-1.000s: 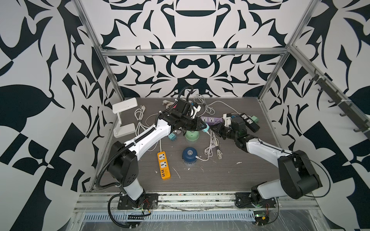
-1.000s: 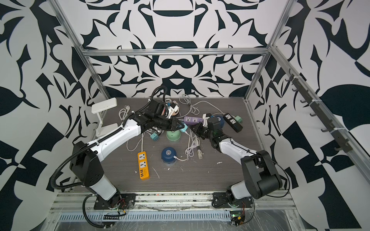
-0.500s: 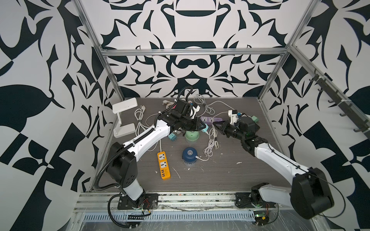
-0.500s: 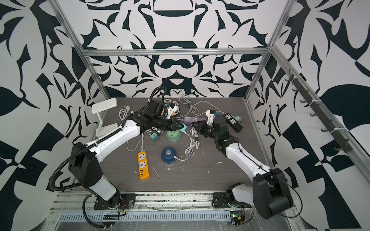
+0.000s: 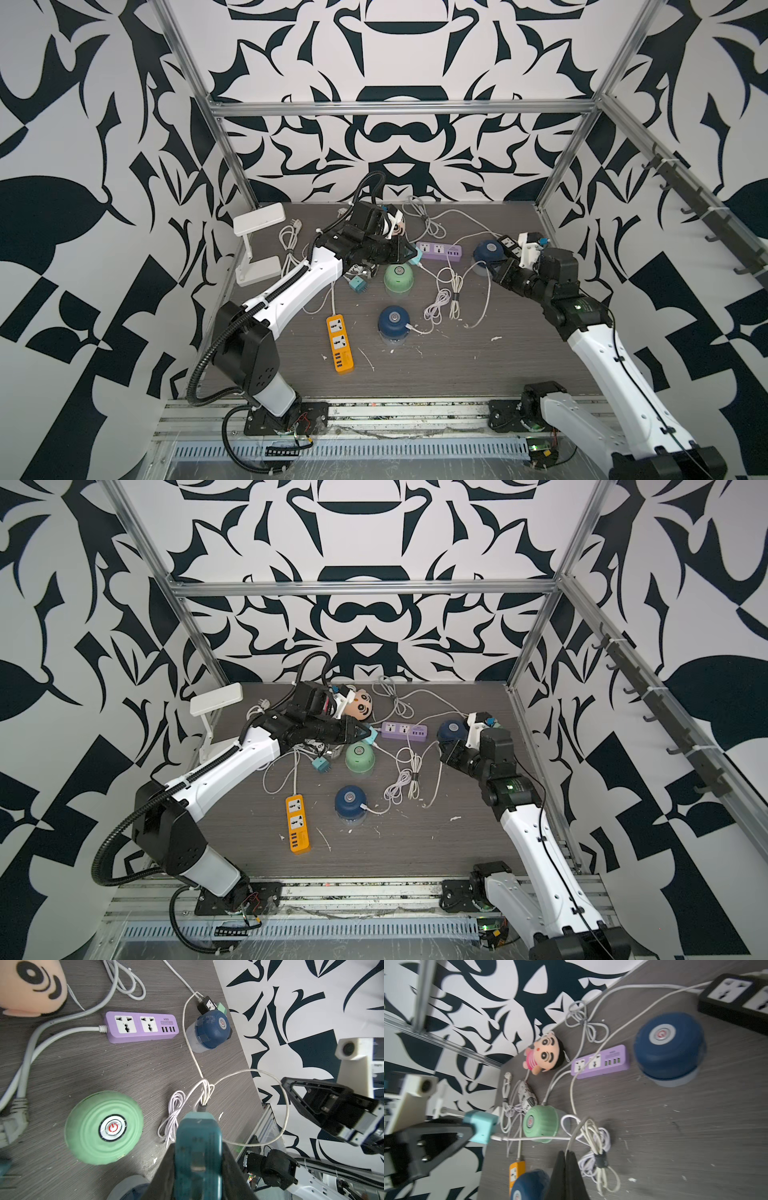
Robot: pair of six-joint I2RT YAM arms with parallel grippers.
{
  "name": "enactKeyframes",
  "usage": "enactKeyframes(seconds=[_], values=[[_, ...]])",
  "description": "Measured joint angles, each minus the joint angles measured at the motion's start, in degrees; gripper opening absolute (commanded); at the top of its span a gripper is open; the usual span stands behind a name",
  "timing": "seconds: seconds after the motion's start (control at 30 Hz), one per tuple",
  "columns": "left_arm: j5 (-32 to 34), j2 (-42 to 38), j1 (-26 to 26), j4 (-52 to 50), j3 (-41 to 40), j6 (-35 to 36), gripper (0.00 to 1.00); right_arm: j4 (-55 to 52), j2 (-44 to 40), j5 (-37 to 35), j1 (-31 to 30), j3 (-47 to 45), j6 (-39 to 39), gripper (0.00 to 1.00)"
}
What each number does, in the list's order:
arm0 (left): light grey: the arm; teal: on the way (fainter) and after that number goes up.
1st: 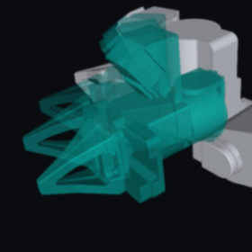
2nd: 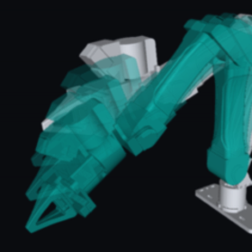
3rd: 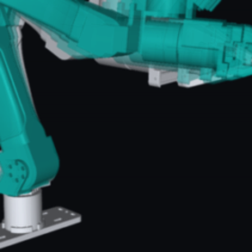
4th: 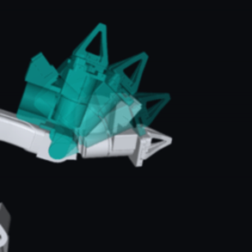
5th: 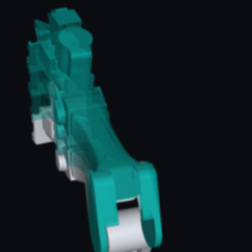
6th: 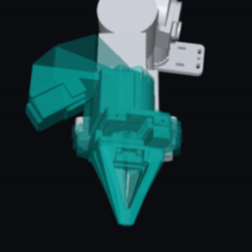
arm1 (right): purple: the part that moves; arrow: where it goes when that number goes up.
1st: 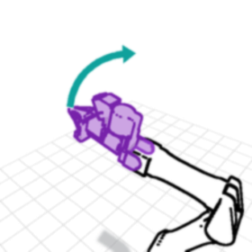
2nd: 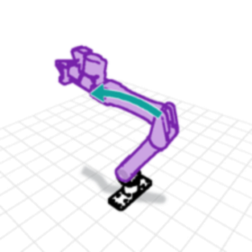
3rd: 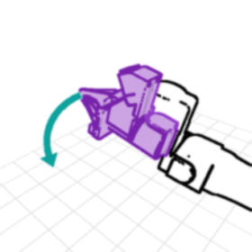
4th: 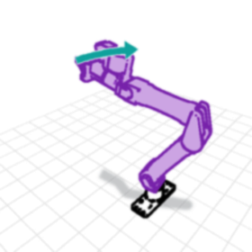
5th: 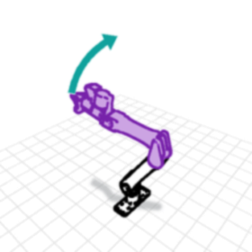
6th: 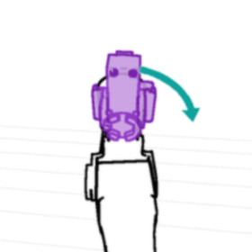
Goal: Charge the cordless meat grinders
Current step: Pick up the plug from the center of the board.
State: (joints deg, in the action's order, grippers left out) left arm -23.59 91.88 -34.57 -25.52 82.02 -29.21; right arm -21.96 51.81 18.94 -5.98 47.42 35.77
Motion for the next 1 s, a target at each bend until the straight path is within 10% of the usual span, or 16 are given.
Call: enactKeyframes(seconds=[0.3, 0.43, 0.57, 1.0], values=[[-2.8, 0.0, 0.7, -0.2, 2.2, -0.4, 0.00, -5.2, 5.7, -6.2, 1.3, 0.1, -7.1, 0.00], [-6.3, 0.5, 0.7, 2.7, 2.8, -3.0, 0.00, -5.2, 11.9, -5.8, 1.6, 0.3, -8.6, 0.28], [-9.3, 2.4, 0.5, 6.5, 3.3, -6.3, 0.00, -5.2, 15.9, -4.5, 1.8, 0.7, -9.5, 0.36], [-13.1, 6.8, -0.9, 14.7, 3.3, -13.5, 0.00, 13.6, 7.9, 11.4, 1.8, 1.8, -8.6, 0.49]])
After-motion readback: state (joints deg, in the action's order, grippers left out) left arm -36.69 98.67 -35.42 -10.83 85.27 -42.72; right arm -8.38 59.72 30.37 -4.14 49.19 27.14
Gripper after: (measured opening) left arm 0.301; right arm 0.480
